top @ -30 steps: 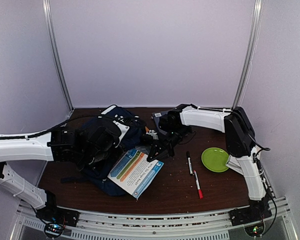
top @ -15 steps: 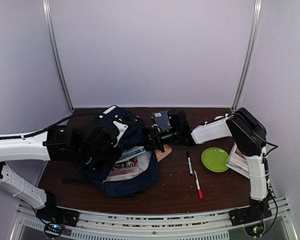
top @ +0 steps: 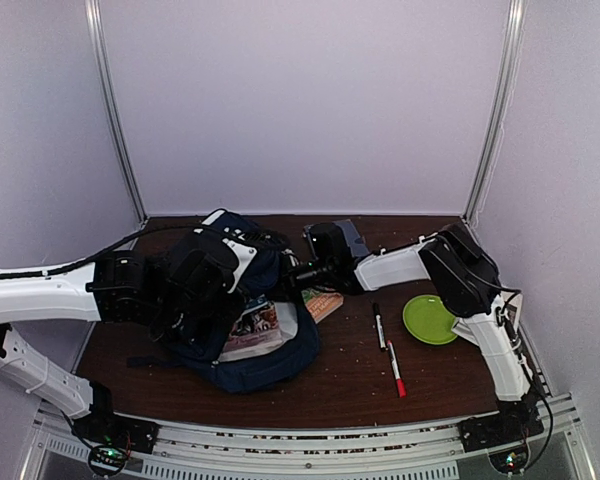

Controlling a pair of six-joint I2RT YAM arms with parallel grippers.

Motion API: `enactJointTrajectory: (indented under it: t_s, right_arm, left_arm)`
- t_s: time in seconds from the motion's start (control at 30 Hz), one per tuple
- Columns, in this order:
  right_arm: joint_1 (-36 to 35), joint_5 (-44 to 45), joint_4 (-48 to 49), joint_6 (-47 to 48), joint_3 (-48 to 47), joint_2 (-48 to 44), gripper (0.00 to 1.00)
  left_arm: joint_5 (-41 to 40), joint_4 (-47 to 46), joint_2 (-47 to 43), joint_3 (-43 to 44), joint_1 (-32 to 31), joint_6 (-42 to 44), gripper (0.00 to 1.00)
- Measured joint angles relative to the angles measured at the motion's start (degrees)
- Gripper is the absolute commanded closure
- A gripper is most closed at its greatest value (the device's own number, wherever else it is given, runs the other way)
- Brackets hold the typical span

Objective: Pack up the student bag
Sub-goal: Place the book in the largest pocket of the bag, then place the largest pocket in the student bag.

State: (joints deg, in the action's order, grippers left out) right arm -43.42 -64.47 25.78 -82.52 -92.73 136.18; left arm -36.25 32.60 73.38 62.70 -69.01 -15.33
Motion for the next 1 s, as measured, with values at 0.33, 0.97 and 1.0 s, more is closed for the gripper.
enactJointTrajectory:
  t_s: [0.33,0.97,1.0]
  right_arm:
    - [0.3,2.7,-19.2,19.3,-3.4,0.0,0.53]
    - [20.5,19.6,-55.2,66.3,15.0,-38.4,0.37]
    - [22.4,21.4,-56.3,67.8,15.9,-40.3,0.37]
  left_arm:
    - [-0.4,-1.6,-0.4,-1.7,0.0,-0.2,1.00]
    - [-1.8,-10.1,-2.6,-7.7,-0.6,-0.4,1.00]
    - [-1.9,-10.3,-2.6,-7.7,-0.6,-0.1,1.00]
